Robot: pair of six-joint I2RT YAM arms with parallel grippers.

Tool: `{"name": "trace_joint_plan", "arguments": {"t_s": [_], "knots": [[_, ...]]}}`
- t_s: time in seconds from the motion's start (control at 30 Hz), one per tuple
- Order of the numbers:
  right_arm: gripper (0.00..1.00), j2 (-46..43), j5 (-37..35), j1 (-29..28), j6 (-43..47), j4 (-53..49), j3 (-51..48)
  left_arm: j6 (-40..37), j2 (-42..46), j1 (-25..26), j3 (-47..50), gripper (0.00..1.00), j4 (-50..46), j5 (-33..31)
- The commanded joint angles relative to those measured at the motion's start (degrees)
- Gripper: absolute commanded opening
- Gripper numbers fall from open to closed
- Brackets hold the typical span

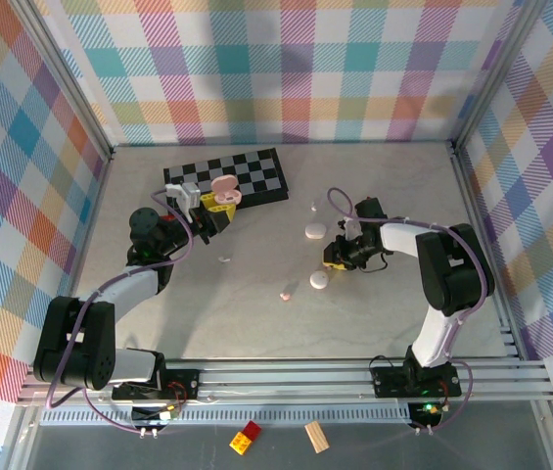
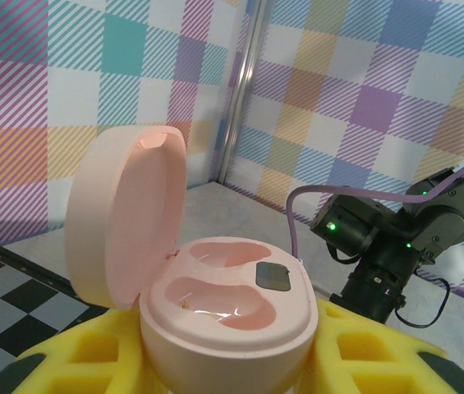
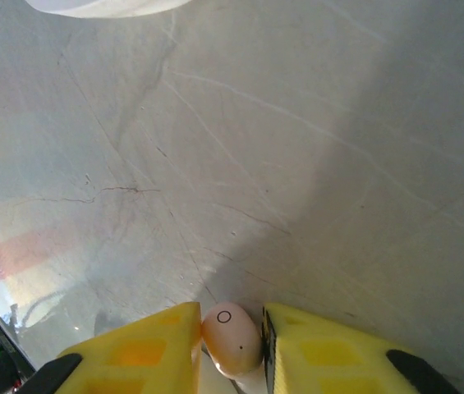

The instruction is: Insert the wireless bluetooth earbuds into the charging case

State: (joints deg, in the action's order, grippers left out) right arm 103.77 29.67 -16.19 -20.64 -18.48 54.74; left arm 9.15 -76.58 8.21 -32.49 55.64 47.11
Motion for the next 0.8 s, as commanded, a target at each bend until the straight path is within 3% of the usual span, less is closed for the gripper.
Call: {"name": "trace_joint_plan", "arguments": {"t_s": [0.0, 0.37, 0.77], "knots": [[0.23, -0.8, -1.6, -0.3, -0.5, -1.9, -1.4, -1.3, -0.1, 0.7, -1.0, 0.35, 1.4, 1.9], [0.18, -7.0, -4.2, -0.3, -2.4, 3.0, -4.4, -2.2, 0.1, 1.4, -0.8, 0.35, 0.9, 1.6], [0.19, -24.9, -9.7, -3.0, -4.3, 19.1, -11.9, -9.9, 0.9, 7.0, -4.1, 0.35, -10.6, 1.5]]}}
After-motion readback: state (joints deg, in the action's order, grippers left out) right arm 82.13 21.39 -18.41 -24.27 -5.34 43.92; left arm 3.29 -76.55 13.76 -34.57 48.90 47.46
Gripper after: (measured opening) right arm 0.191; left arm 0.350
